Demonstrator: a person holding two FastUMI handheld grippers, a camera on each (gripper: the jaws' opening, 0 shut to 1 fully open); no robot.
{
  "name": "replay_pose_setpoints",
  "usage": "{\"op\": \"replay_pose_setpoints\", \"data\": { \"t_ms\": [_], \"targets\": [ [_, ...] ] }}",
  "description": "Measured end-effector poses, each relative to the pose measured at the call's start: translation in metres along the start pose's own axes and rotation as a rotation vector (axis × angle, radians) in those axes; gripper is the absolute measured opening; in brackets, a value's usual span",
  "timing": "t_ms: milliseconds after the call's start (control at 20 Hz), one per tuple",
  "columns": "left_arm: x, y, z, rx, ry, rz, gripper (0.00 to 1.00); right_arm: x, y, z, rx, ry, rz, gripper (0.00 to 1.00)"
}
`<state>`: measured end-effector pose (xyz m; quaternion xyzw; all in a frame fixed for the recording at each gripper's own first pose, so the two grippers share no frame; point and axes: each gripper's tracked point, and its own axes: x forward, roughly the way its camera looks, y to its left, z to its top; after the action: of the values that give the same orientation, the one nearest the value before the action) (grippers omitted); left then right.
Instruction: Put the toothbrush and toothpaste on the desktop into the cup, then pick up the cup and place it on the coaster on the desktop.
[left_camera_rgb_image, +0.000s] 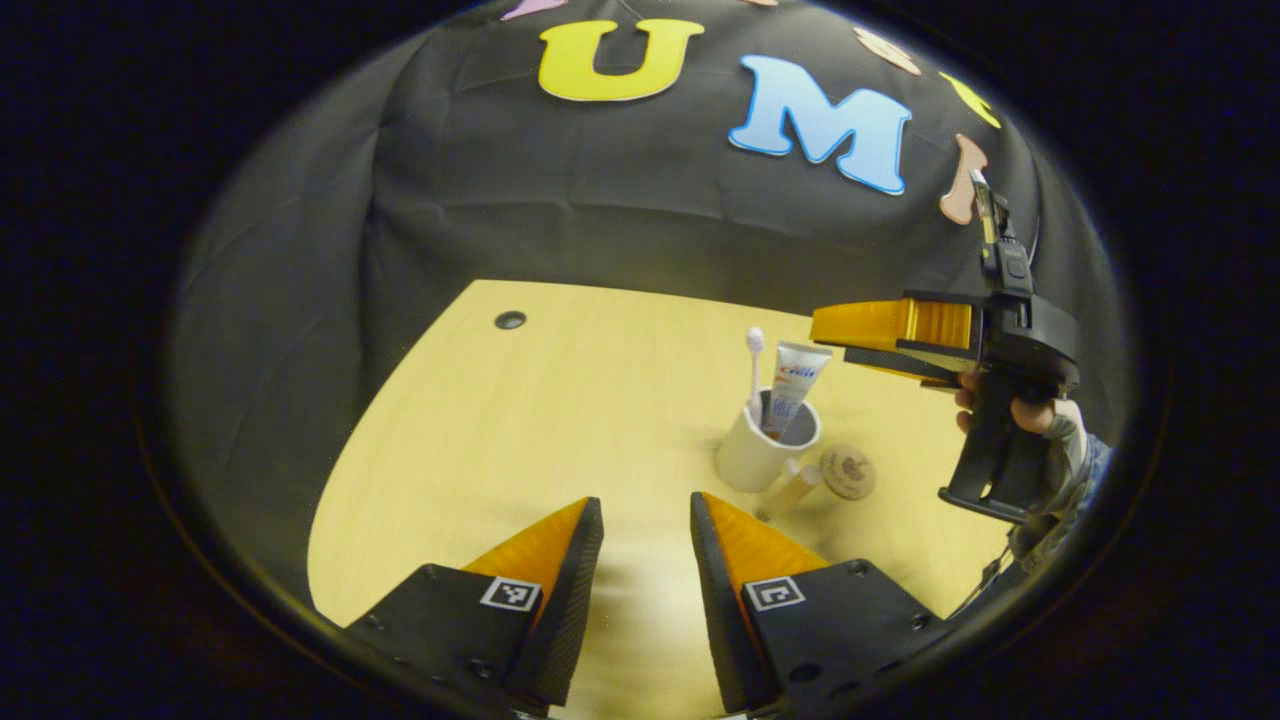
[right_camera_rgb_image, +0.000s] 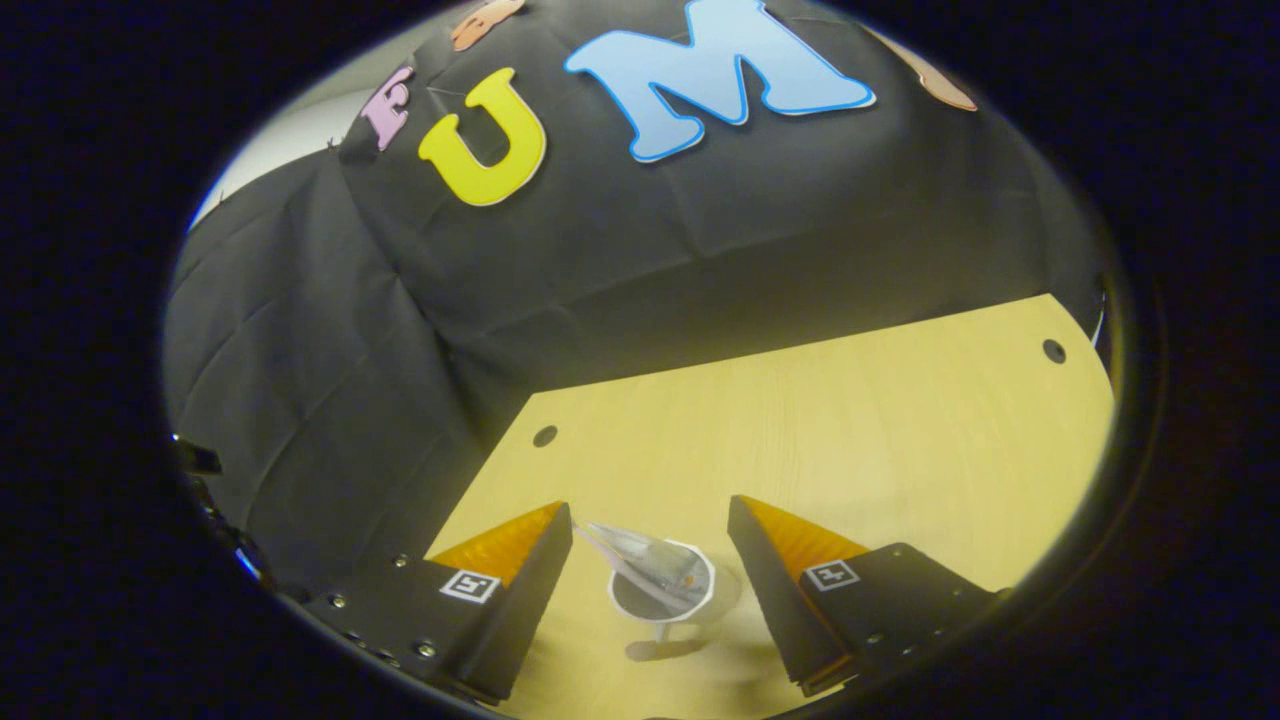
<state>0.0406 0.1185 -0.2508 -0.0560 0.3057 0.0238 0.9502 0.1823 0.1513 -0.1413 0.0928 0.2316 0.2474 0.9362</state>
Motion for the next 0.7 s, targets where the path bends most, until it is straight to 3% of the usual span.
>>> {"op": "replay_pose_setpoints", "data": {
  "t_ms": [250, 700],
  "targets": [
    [0.03, -0.066, 0.009, 0.06, 0.067, -0.109, 0.59, -0.033, -0.039, 0.001, -0.016, -0.015, -0.059, 0.94],
    [0.092, -0.112, -0.021, 0.111, 0.332, -0.128, 0.58, -0.093, -0.129, -0.031, 0.048, -0.008, -0.197, 0.94]
  ]
}}
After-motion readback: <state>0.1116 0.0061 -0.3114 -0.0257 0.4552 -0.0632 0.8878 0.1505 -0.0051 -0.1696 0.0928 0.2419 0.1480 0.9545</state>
